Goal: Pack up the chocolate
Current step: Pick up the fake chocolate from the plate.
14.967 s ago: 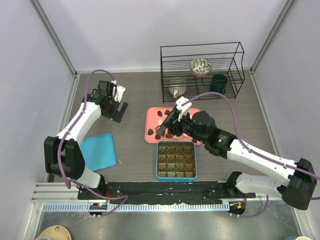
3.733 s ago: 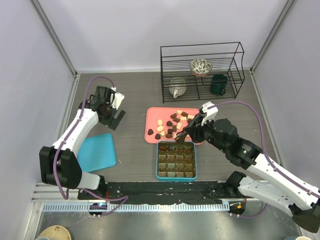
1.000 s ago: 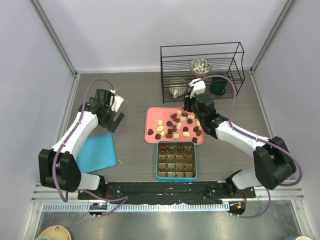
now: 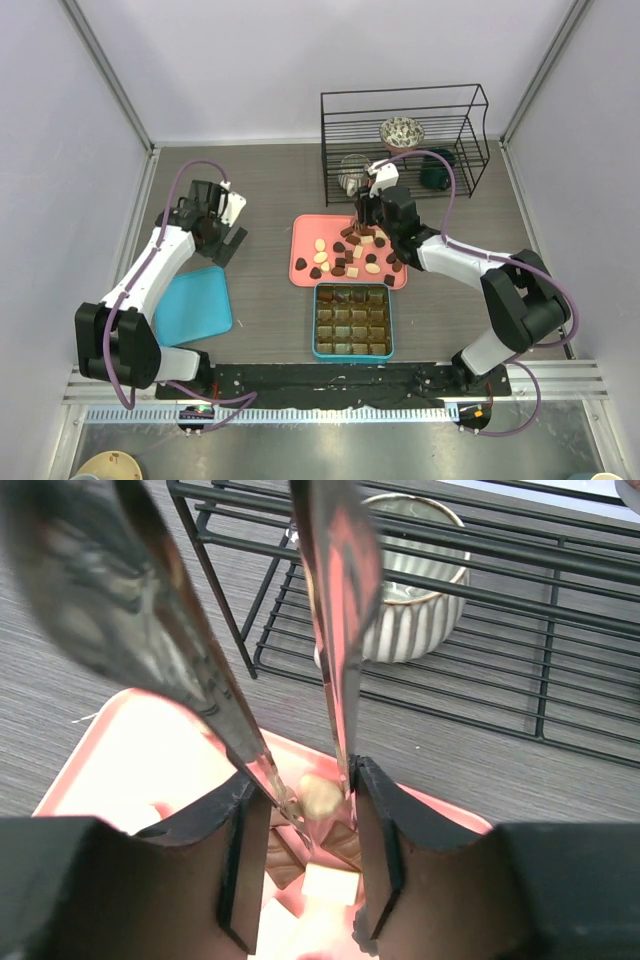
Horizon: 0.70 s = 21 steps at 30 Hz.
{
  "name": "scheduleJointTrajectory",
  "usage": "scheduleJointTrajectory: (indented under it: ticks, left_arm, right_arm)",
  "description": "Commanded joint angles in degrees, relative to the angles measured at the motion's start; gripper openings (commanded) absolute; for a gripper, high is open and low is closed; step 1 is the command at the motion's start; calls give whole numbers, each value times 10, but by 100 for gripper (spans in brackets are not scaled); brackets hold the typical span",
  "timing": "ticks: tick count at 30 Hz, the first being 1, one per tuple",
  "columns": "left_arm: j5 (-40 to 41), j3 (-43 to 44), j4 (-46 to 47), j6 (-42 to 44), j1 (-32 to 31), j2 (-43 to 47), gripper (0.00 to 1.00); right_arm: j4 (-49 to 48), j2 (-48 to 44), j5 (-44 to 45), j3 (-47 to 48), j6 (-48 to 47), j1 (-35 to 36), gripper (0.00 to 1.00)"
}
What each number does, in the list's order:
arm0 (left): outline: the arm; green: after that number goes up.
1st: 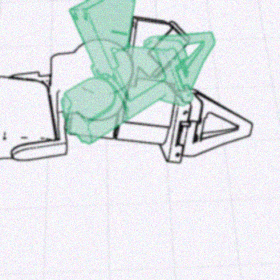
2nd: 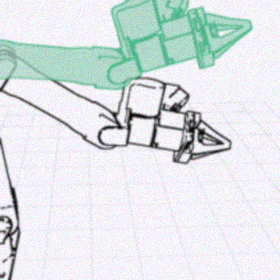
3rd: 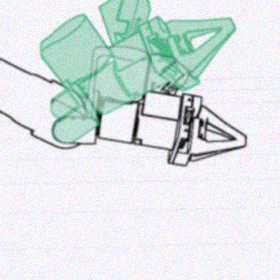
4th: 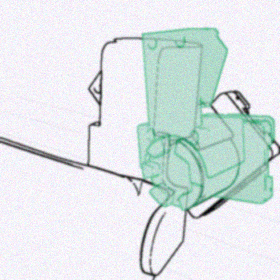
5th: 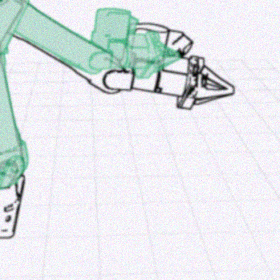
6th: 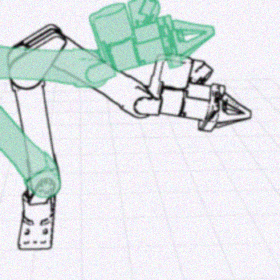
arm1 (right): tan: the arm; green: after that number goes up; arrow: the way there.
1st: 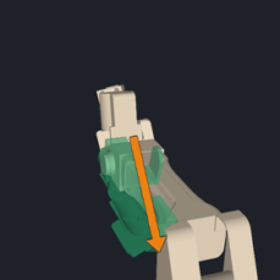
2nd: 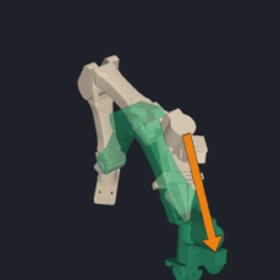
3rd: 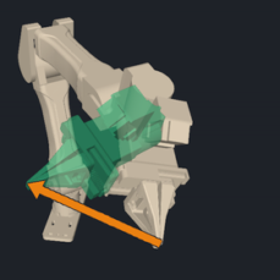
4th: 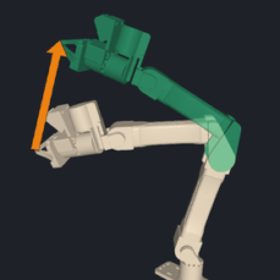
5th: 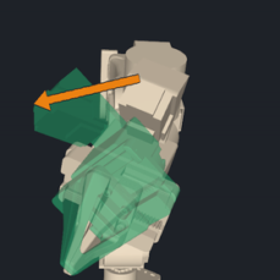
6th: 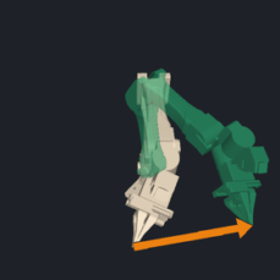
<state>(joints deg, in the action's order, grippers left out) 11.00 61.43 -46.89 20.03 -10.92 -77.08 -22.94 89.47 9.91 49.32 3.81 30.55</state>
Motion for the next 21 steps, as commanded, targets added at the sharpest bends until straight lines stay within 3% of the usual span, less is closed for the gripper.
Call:
scheduleJointTrajectory:
  ticks: [1,13,21]
  left_arm:
    - [8,-2,15,10,0,17,100]
    - [8,4,12,11,-1,17,100]
    - [3,5,12,8,0,13,100]
  right_arm:
    - [-36,6,-10,17,8,-3,38]
    - [-13,-97,4,30,-27,-2,33]
    - [124,-254,-11,24,-20,0,32]
